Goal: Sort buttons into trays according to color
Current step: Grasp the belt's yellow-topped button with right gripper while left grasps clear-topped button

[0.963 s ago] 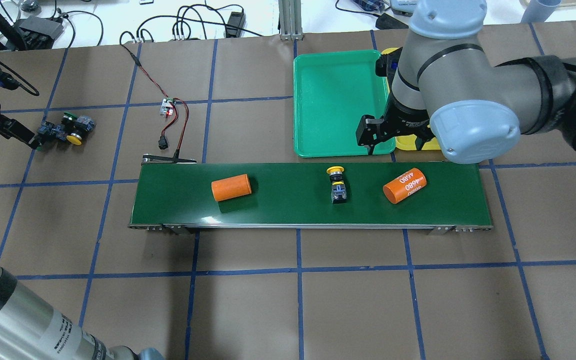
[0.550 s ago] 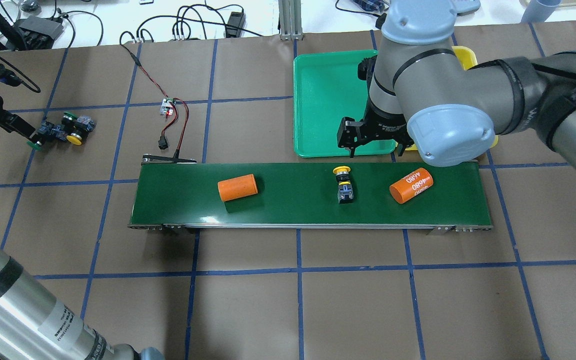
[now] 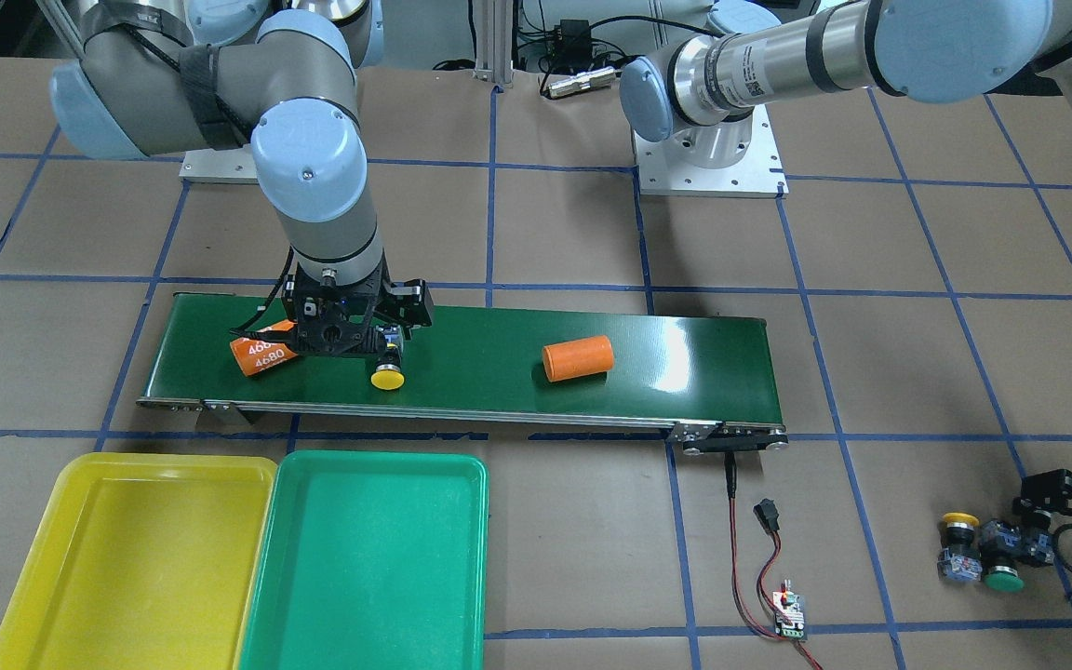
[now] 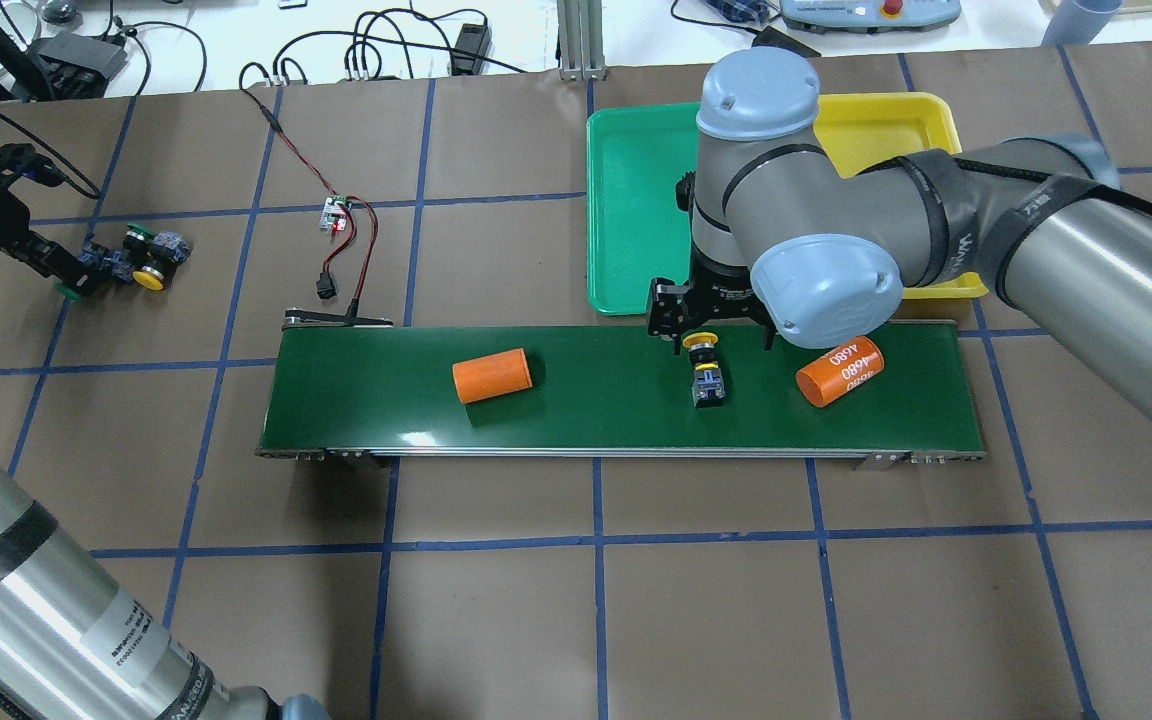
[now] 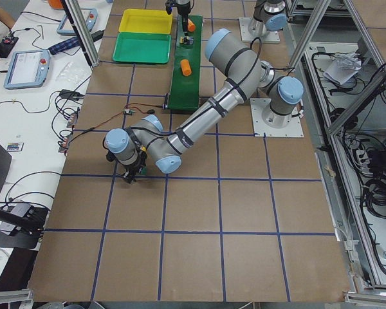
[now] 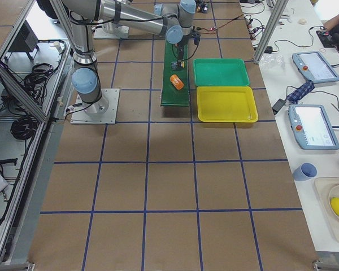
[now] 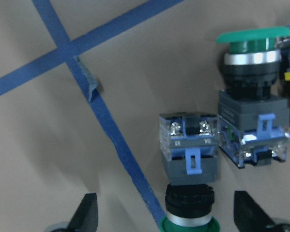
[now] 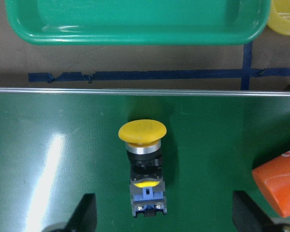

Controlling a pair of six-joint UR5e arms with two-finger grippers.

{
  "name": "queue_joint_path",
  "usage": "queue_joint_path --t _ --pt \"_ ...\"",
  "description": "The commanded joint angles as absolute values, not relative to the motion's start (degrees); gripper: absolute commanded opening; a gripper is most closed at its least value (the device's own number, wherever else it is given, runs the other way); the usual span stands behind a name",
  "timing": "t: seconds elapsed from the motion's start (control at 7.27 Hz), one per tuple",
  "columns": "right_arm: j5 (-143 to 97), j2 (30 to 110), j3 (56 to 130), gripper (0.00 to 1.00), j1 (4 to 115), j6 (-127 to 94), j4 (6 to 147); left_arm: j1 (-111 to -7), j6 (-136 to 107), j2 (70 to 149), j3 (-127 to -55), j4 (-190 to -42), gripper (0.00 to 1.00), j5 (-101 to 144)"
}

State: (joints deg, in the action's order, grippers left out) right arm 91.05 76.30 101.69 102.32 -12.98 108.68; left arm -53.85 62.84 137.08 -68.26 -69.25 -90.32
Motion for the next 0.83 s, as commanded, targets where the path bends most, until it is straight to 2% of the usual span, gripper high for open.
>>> queue_joint_path --t 0.0,0.41,0.55,0.69 --pt "91.23 74.28 101.69 1.00 101.87 -13.18 108.72 -53.70 62.93 137.20 -67.77 -71.96 0.00 -90.44" --pt "91.58 70.50 101.60 0.98 101.87 -13.45 109.24 -54.58 63.02 132.65 -68.20 -78.83 0.00 -90.18" --pt "92.63 70.05 101.60 0.49 101.87 -13.62 110.90 -54.93 64.41 130.71 -69.07 -79.53 0.00 -90.18" --pt "92.64 70.05 101.60 0.10 101.78 -13.80 111.00 -55.19 73.47 128.61 -70.47 -80.15 0.00 -90.09"
